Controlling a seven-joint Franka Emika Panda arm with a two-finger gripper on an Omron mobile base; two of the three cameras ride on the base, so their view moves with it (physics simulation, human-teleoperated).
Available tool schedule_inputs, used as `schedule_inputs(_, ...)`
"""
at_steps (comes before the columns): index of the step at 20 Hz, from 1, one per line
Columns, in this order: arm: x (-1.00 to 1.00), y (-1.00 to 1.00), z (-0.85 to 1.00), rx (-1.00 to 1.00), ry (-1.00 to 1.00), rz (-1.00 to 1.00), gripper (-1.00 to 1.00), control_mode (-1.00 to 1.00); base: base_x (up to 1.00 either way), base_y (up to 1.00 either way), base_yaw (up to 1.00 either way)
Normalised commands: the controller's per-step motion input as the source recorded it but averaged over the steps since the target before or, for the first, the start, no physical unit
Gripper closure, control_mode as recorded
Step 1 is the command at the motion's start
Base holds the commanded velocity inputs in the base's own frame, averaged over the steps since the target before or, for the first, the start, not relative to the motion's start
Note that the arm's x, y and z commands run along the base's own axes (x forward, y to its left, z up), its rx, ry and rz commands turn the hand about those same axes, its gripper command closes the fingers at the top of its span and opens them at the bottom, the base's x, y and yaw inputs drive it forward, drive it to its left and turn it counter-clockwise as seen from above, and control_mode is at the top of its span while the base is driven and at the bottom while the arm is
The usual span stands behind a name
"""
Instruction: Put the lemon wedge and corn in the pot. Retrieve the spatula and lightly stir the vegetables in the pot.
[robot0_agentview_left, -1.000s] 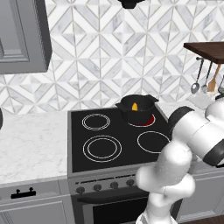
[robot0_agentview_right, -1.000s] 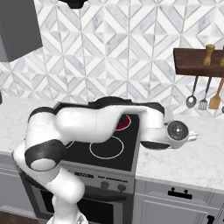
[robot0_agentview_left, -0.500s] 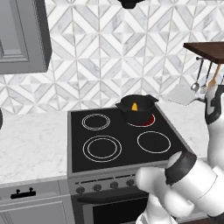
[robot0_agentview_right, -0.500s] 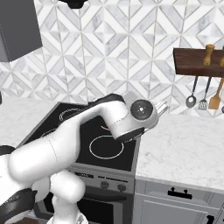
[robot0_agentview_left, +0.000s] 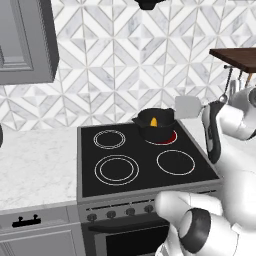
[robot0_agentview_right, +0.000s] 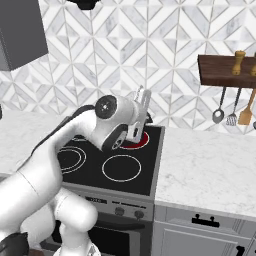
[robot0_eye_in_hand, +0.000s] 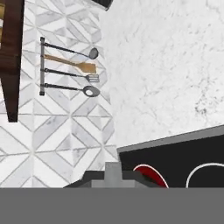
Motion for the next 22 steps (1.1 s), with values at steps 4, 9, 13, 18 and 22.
schedule_inputs(4,0.75,0.58,0.69,-0.60,-0.01,0.07,1.00,-1.00,0.00,0.00,0.00)
schedule_inputs(9,1.00,0.31,0.37,-0.55,0.07,0.03,1.00,-1.00,0.00,0.00,0.00)
schedule_inputs(13,1.00,0.40,-0.05,-0.43,0.41,0.13,1.00,-1.00,0.00,0.00,0.00)
schedule_inputs(18,0.96,0.36,-0.02,-0.25,0.28,0.27,1.00,-1.00,0.00,0.00,0.00)
schedule_inputs(22,0.81,0.26,-0.08,-0.26,0.10,0.31,1.00,-1.00,0.00,0.00,0.00)
